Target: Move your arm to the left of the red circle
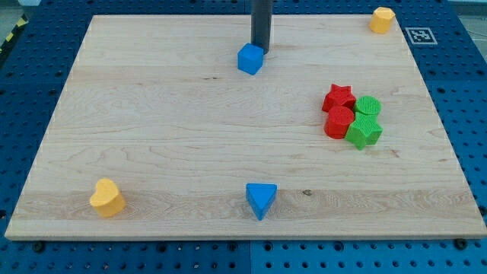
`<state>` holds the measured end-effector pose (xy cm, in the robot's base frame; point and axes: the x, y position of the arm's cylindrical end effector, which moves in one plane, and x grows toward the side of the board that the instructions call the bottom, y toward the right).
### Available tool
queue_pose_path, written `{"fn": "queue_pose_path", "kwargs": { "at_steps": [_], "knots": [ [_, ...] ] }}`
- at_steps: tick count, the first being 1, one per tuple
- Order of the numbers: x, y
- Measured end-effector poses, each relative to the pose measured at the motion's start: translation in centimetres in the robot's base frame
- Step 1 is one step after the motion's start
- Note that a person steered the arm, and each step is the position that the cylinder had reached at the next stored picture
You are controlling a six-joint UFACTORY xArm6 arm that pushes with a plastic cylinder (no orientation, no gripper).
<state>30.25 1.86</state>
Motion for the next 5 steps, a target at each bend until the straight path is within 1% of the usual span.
{"fn": "queue_pose_path", "kwargs": {
  "at_steps": [2,3,4,5],
  "knots": [
    [2.9,-3.0],
    [2.8,-3.1],
    [2.2,0.4],
    [2.9,2.4]
  ]
}}
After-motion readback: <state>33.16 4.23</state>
